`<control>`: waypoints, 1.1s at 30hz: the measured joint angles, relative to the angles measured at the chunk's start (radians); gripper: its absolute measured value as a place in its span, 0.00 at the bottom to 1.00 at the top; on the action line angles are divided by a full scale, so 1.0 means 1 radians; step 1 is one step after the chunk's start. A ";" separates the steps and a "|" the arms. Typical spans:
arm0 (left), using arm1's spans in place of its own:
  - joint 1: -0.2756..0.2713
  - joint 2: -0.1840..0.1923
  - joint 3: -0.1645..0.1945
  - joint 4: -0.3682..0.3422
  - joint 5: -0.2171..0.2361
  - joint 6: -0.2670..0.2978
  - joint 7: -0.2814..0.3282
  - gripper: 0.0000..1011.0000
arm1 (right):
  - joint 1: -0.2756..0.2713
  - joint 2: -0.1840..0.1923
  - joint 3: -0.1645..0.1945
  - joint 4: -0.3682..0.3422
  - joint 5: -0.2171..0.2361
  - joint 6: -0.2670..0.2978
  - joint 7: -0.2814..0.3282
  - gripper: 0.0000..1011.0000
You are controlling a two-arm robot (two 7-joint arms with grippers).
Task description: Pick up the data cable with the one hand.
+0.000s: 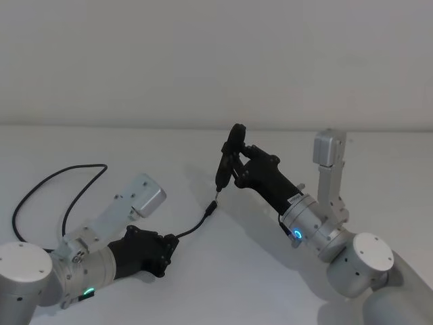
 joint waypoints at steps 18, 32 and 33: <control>0.000 0.000 0.000 0.000 0.000 0.000 0.000 0.05 | -0.004 -0.002 0.008 0.008 -0.011 -0.009 -0.004 0.27; 0.000 0.000 0.000 0.000 0.000 0.000 0.000 0.05 | -0.007 -0.002 0.011 0.006 -0.016 -0.013 -0.009 0.27; 0.000 0.000 0.000 0.000 0.000 0.000 0.000 0.05 | -0.007 -0.002 0.011 0.006 -0.016 -0.013 -0.009 0.27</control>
